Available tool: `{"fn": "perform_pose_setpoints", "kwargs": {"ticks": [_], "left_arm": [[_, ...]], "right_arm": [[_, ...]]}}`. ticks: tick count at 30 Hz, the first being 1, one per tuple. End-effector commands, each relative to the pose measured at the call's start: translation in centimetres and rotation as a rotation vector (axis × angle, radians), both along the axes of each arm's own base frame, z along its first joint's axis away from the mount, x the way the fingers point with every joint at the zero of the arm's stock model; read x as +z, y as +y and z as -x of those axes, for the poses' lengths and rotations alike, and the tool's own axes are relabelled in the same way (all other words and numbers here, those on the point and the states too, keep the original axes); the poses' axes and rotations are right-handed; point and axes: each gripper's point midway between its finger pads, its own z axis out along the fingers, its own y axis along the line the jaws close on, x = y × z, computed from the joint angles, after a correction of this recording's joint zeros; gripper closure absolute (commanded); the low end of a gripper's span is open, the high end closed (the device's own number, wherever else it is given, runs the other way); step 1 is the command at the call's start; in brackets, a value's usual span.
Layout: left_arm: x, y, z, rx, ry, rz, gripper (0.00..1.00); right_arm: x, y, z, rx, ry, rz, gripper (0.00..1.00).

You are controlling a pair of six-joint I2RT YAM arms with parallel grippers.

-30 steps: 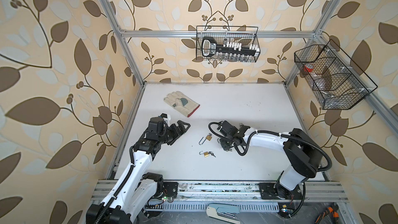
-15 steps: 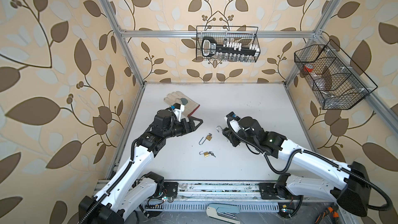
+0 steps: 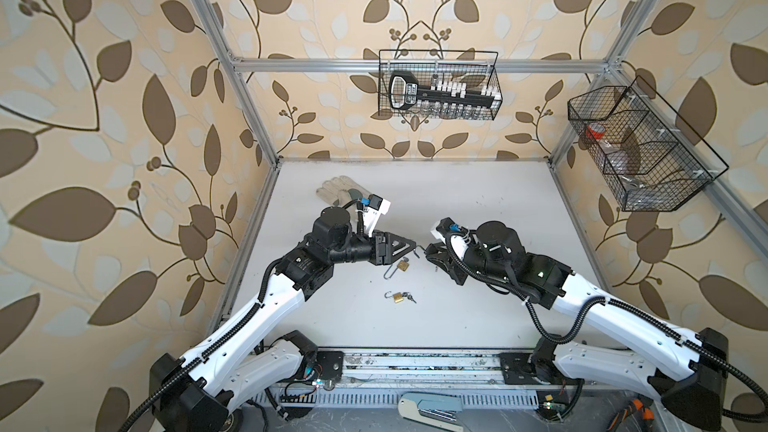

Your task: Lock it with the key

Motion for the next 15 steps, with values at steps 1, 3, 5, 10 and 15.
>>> {"fn": "perform_pose_setpoints", "kwargs": {"ticks": [1, 3, 5, 10, 15], "left_arm": [[2.5, -0.8, 0.6, -0.062, -0.093, 0.034, 0.49], [2.5, -1.2, 0.9, -0.082, -0.097, 0.033, 0.52], [2.4, -1.5, 1.1, -0.093, -0.099, 0.031, 0.58], [2.1, -1.9, 1.1, -0.103, -0.090, 0.023, 0.72], [1.9, -2.1, 1.1, -0.104, -0.083, 0.018, 0.82]], "right_arm": [[2.7, 0.8, 0.6, 0.052, -0.039, -0.056, 1.00], [2.9, 0.8, 0.5, 0.049, -0.043, -0.059, 1.00], [2.9, 0.9, 0.5, 0.052, -0.041, -0.061, 1.00], [3.2, 1.0, 0.5, 0.056, -0.039, -0.067, 1.00], [3.2, 1.3, 0.8, 0.075, -0.031, -0.073, 1.00]]}}
